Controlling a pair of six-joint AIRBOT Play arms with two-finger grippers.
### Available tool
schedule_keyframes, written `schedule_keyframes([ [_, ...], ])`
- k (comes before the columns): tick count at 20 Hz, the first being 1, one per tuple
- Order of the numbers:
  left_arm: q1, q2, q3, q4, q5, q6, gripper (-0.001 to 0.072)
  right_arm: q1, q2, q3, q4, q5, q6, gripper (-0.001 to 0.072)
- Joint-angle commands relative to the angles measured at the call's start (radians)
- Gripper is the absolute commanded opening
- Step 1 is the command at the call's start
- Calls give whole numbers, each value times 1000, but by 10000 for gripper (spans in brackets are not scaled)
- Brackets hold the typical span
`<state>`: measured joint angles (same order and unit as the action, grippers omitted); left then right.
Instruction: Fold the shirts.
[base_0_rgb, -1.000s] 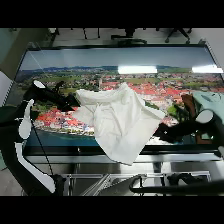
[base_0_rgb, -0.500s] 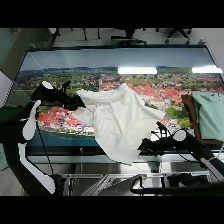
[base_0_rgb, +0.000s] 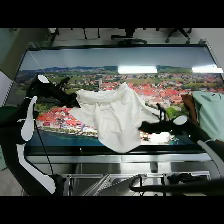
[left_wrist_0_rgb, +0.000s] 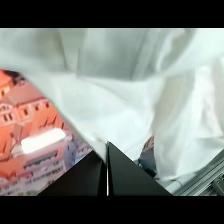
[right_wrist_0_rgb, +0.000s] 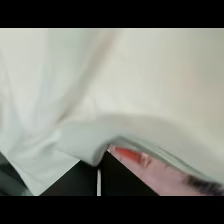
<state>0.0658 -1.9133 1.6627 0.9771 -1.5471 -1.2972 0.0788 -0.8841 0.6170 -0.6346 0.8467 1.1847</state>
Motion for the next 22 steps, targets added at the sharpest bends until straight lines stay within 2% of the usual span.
schedule_keyframes([
  [1, 27, 121, -92, 108, -56, -28, 14, -196, -43, 238, -149, 70, -34, 21],
  [5, 65, 312, -402, 130, -45, -47, 14, -353, -126, 349, -174, 129, -38, 22],
  [9, 60, 462, -705, 121, 38, -47, 15, -362, -219, 349, -174, 138, -56, 21],
  [12, 58, 546, -803, 123, 70, -42, 17, -366, -230, 349, -174, 158, -57, 22],
  [15, 89, 602, -786, 126, 76, -27, 21, -366, -223, 349, -174, 182, -56, 29],
  [16, 105, 609, -753, 131, 75, -27, 21, -366, -223, 349, -174, 184, -56, 50],
  [17, 122, 609, -719, 130, 71, -27, 22, -366, -223, 349, -174, 185, -56, 218],
  [18, 143, 608, -687, 130, 66, -27, 261, -366, -222, 349, -174, 192, -56, 395],
  [19, 161, 608, -666, 130, 70, -29, 636, -367, -222, 349, -175, 205, -57, 410],
  [20, 174, 608, -654, 130, 89, -31, 707, -367, -222, 349, -177, 221, -71, 411],
  [22, 201, 608, -651, 130, 151, -31, 707, -367, -222, 349, -216, 248, -78, 411],
])
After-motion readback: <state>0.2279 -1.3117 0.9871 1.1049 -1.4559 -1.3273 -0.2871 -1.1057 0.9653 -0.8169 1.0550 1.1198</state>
